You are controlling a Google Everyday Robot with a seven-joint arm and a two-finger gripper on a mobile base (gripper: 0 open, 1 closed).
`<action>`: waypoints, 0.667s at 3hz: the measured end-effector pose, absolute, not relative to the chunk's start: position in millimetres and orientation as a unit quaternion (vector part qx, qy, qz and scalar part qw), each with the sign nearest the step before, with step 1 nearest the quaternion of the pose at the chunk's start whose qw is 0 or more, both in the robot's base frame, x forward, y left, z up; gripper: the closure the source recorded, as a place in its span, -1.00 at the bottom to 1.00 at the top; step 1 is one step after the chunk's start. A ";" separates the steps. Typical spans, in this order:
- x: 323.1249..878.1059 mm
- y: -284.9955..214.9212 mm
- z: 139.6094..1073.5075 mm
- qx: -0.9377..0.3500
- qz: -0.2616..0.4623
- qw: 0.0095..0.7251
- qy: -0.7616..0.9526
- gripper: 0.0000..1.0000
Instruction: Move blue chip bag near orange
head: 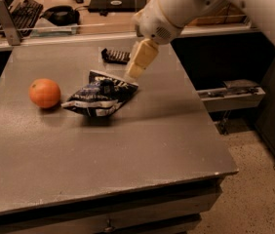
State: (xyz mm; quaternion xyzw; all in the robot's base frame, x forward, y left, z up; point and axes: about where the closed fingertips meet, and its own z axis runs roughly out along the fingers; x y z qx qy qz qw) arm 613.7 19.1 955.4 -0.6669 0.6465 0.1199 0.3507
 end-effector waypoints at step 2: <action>571.3 -60.3 967.5 -0.638 0.096 0.365 0.672 -1.00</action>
Offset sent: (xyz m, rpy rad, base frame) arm -0.0343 -0.0537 0.0104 0.0024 -0.0216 -0.0536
